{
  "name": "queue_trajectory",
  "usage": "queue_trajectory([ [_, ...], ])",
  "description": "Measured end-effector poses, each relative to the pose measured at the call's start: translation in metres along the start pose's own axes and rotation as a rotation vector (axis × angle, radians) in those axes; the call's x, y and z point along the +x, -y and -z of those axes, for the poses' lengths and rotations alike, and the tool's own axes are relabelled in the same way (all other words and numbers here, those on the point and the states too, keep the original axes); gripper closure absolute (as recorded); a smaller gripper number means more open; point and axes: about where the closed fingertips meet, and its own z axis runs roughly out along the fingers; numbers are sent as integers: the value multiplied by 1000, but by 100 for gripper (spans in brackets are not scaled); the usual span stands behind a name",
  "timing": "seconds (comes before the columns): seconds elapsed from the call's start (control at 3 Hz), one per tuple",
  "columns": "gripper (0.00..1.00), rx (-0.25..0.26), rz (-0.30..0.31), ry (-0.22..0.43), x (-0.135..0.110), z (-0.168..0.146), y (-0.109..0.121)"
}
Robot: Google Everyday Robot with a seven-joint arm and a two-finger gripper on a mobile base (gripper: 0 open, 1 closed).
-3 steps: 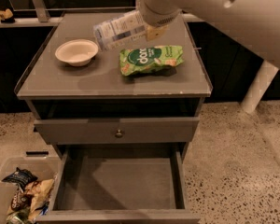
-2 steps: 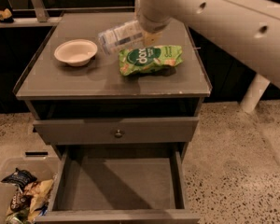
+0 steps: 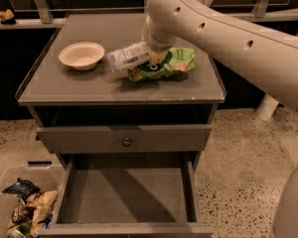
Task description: Pick blue plastic bottle from middle drawer and place on counter
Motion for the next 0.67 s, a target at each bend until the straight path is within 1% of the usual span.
queue_trajectory([
  [0.33,83,0,0,0,0,0,0],
  [0.67,59,0,0,0,0,0,0],
])
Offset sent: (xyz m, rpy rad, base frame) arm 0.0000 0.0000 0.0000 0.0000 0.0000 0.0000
